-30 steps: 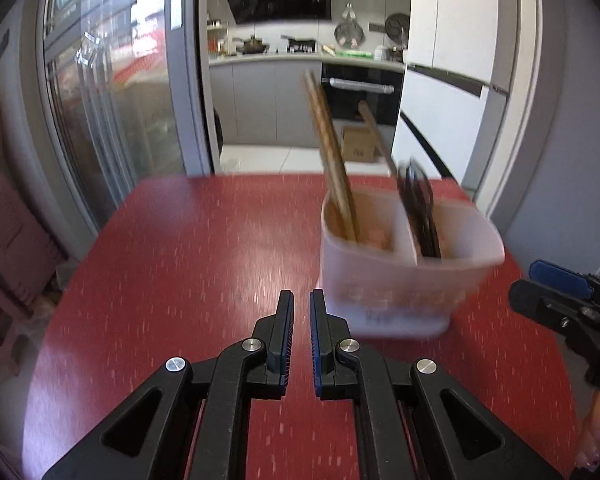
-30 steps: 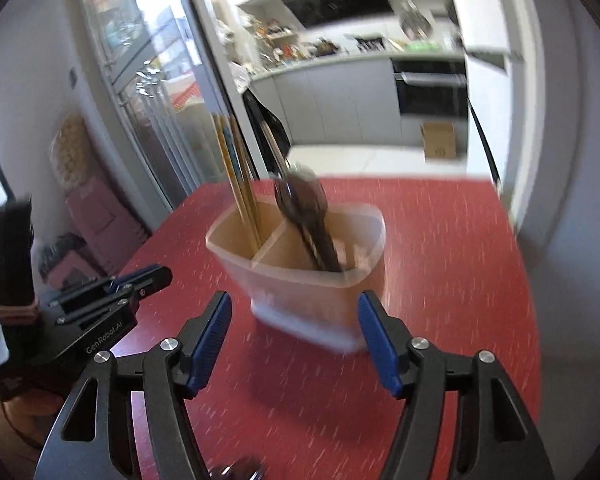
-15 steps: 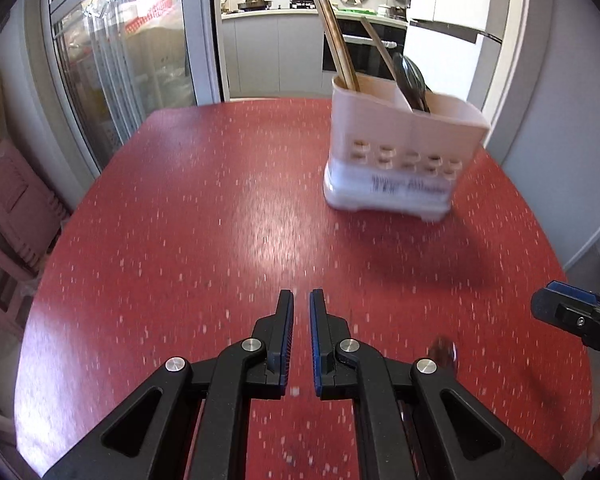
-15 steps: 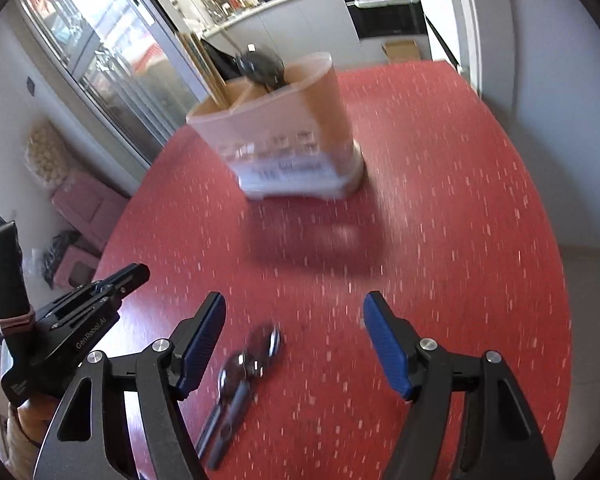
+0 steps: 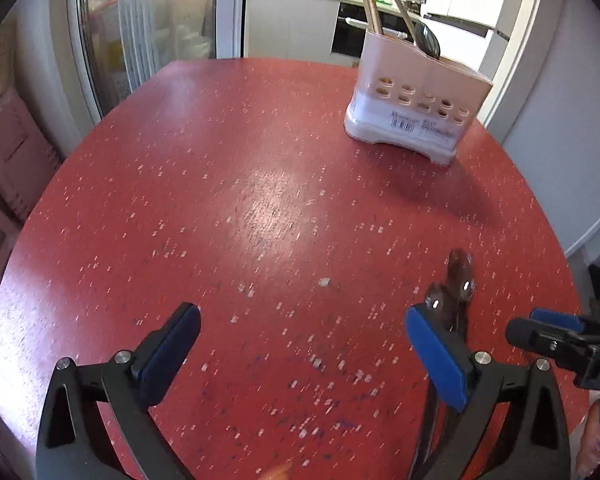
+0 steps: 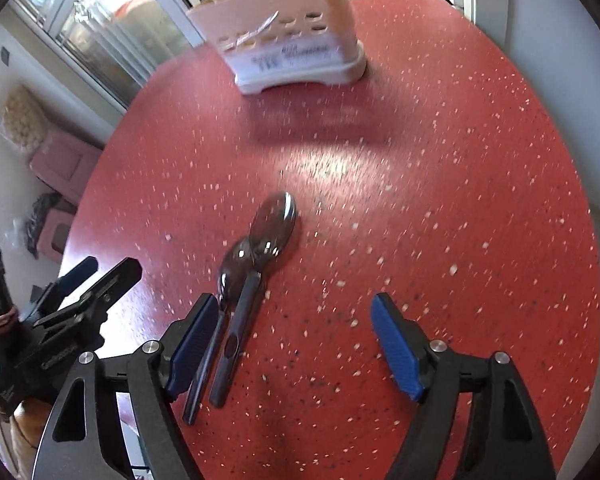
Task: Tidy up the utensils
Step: 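Withdraw both open tools back over the last two dark spoons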
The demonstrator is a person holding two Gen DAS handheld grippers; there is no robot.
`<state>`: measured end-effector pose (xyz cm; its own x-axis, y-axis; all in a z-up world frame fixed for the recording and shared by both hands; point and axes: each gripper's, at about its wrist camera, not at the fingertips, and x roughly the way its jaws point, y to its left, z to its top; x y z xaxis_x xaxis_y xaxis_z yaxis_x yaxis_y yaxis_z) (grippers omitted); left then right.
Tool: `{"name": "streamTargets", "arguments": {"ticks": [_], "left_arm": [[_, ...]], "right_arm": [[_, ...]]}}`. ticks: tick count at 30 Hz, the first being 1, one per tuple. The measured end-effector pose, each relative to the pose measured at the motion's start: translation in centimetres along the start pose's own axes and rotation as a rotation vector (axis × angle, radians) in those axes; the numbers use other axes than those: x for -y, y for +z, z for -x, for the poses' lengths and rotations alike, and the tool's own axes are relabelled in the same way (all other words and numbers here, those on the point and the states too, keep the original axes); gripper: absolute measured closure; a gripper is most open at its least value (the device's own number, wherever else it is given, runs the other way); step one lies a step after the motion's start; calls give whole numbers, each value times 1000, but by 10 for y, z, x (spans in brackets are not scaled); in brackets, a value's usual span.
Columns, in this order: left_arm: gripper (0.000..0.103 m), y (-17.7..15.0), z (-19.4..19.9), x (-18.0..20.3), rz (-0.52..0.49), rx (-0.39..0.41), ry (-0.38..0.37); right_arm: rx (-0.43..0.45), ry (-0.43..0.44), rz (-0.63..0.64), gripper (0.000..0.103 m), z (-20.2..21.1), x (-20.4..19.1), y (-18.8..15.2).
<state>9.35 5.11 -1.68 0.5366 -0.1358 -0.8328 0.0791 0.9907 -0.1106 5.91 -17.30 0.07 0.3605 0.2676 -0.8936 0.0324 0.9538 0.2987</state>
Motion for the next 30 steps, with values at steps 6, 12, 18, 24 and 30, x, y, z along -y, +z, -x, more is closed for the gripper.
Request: {"name": "streamTargets", "arguments": {"ticks": [6, 12, 18, 24, 30], "left_arm": [[0, -12, 3, -21, 25, -6, 51], [0, -19, 6, -33, 38, -17, 71], [0, -24, 5, -29, 13, -30, 72], [0, -27, 6, -23, 3, -35, 58], [0, -31, 6, -15, -37, -46, 97]], "right_arm": [[-17, -33, -13, 22, -10, -11, -1], [-32, -81, -3, 23, -23, -25, 5], [-41, -151, 2, 35, -32, -34, 7], [-44, -244, 82, 44, -39, -50, 6], [-40, -279, 171, 58, -39, -50, 2]]}}
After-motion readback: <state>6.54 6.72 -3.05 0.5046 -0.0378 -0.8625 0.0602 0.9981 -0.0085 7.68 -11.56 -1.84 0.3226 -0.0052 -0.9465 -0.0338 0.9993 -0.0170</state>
